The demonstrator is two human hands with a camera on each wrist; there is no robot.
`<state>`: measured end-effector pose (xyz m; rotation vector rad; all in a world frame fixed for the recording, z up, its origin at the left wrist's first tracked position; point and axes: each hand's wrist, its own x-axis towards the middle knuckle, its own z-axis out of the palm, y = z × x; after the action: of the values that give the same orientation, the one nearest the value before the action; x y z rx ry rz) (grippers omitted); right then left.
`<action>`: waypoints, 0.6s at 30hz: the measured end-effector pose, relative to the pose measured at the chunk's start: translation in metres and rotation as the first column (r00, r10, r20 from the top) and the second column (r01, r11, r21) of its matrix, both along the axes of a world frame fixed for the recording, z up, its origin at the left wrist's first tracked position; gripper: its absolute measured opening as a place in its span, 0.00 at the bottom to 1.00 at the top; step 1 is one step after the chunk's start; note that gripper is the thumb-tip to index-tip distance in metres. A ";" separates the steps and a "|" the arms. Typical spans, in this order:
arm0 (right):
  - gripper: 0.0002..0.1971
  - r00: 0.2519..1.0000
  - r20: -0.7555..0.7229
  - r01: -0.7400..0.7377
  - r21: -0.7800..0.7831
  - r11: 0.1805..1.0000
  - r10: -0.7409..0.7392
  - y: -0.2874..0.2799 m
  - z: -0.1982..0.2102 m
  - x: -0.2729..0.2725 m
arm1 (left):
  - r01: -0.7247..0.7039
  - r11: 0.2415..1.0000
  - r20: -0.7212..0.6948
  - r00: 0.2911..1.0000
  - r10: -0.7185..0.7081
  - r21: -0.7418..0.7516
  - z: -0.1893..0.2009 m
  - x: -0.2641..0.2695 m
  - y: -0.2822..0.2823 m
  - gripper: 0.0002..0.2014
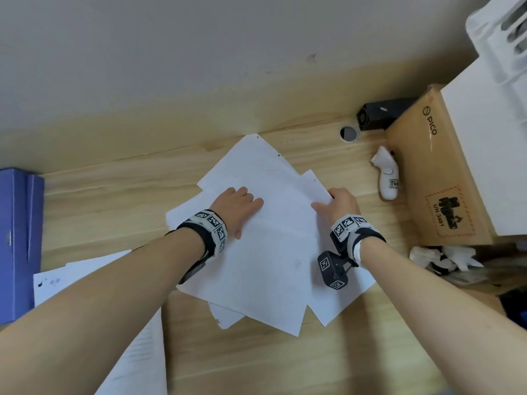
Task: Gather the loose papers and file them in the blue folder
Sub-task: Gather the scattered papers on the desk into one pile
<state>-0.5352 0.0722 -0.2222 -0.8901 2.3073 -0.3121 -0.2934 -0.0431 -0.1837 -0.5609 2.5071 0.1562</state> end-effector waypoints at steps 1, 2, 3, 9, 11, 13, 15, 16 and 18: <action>0.15 1.000 0.001 -0.004 0.006 1.000 0.004 0.001 -0.002 0.000 | -0.003 1.000 0.002 1.000 0.003 -0.002 0.000 0.000 0.001 0.33; 0.17 1.000 0.002 0.000 0.009 1.000 0.000 0.002 -0.003 0.001 | 0.002 1.000 0.006 1.000 -0.002 -0.013 0.000 0.000 0.003 0.30; 0.18 1.000 0.000 0.004 0.004 1.000 -0.004 0.003 -0.004 0.002 | 0.015 0.999 0.011 1.000 -0.015 -0.029 0.000 0.000 0.005 0.28; 0.15 0.999 -0.018 -0.040 -0.030 0.999 0.039 0.014 -0.005 0.011 | 0.068 0.995 0.032 0.997 -0.066 -0.067 0.002 0.001 0.021 0.22; 0.12 0.999 -0.007 -0.040 -0.044 0.998 0.039 0.021 0.000 0.016 | 0.102 0.994 0.034 0.994 -0.101 -0.025 0.004 0.003 0.028 0.20; 0.10 0.999 0.030 -0.027 -0.066 0.997 0.030 0.032 0.006 0.022 | 0.163 0.986 0.042 0.986 -0.164 0.033 0.008 0.006 0.036 0.16; 0.08 0.996 0.094 -0.007 -0.084 0.996 0.014 0.045 0.011 0.024 | 0.199 0.976 0.034 0.979 -0.202 0.084 0.017 0.010 0.043 0.11; 0.07 0.992 0.122 0.024 -0.070 0.997 -0.015 0.051 0.014 0.023 | 0.201 0.975 0.016 0.979 -0.203 0.098 0.024 0.012 0.046 0.10; 0.05 0.980 0.175 0.098 -0.028 0.995 -0.092 0.060 0.027 0.019 | 0.196 0.976 -0.049 0.980 -0.193 0.092 0.042 0.015 0.049 0.12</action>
<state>-0.5161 0.1326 -0.1950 -0.7403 2.1917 -0.4560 -0.2781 0.0056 -0.1416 -0.2733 2.5595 0.2143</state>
